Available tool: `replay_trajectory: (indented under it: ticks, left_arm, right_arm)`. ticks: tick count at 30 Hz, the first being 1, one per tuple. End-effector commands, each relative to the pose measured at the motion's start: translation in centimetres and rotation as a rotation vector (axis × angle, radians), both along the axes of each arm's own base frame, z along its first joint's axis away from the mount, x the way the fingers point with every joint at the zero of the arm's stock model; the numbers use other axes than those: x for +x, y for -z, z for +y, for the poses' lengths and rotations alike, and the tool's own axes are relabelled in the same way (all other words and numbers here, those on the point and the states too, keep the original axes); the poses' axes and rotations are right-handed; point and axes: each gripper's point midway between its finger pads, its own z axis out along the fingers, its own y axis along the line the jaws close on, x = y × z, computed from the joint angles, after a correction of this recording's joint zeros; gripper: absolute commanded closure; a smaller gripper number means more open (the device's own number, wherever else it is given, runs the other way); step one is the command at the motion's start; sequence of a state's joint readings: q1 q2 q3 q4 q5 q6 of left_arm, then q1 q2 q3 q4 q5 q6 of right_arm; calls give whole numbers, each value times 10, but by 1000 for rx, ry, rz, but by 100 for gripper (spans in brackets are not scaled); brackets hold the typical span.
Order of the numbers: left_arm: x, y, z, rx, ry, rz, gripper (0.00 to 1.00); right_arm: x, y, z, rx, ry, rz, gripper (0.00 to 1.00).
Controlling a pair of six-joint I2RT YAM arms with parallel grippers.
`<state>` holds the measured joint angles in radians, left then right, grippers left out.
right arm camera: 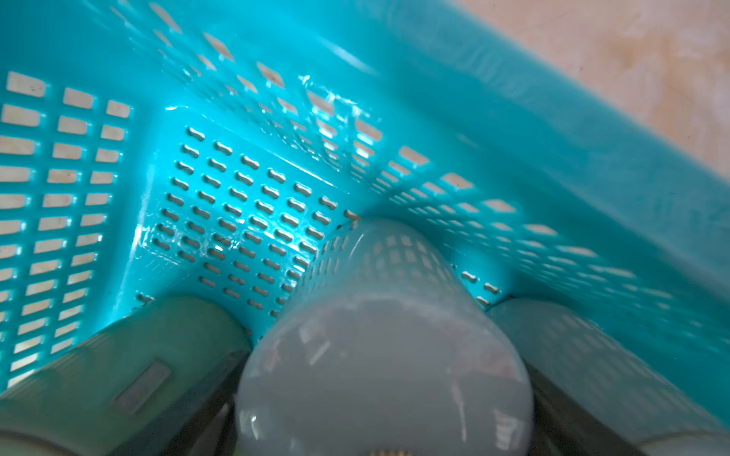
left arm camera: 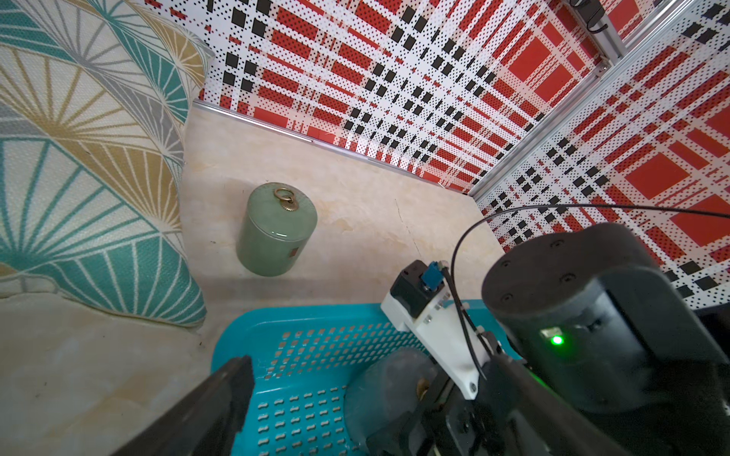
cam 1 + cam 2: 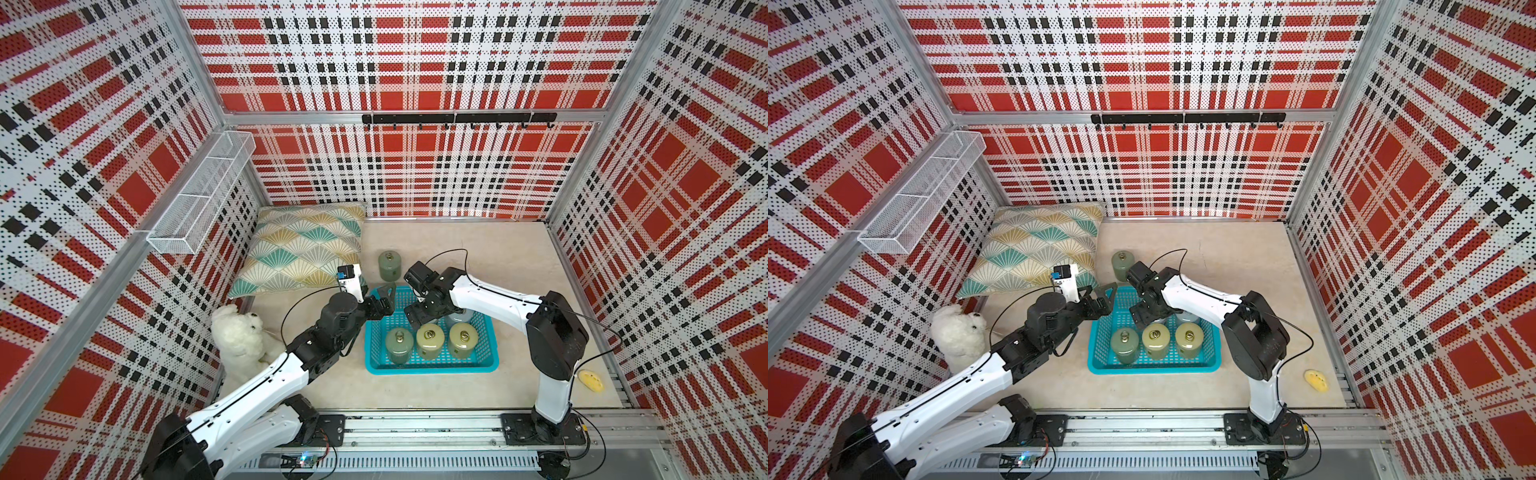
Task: Take the tea canister out of the basket
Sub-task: Pick up the tea canister from the basket.
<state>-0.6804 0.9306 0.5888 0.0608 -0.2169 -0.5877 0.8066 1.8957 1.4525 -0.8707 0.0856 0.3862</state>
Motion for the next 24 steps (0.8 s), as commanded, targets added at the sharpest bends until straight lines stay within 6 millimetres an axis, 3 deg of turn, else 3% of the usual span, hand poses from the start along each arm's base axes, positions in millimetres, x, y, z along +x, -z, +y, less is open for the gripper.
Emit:
replay_trajectory:
  ticks: [1, 11, 15, 20, 24]
  left_arm:
    - [-3, -5, -1, -20, 9, -18, 1]
    - [-5, -6, -3, -18, 16, -19, 1]
    - [-7, -9, -2, -22, 14, -27, 1]
    - [-8, -10, -3, -22, 17, -29, 1]
    - [-7, -10, -3, -21, 16, -28, 1]
  right_arm:
    - [-4, 16, -11, -74, 7, 37, 2]
    - [1, 22, -7, -74, 8, 32, 5]
    - [2, 20, -8, -77, 8, 24, 15]
    - [4, -1, -5, -36, 15, -5, 27]
    - [7, -29, -5, -5, 27, -50, 27]
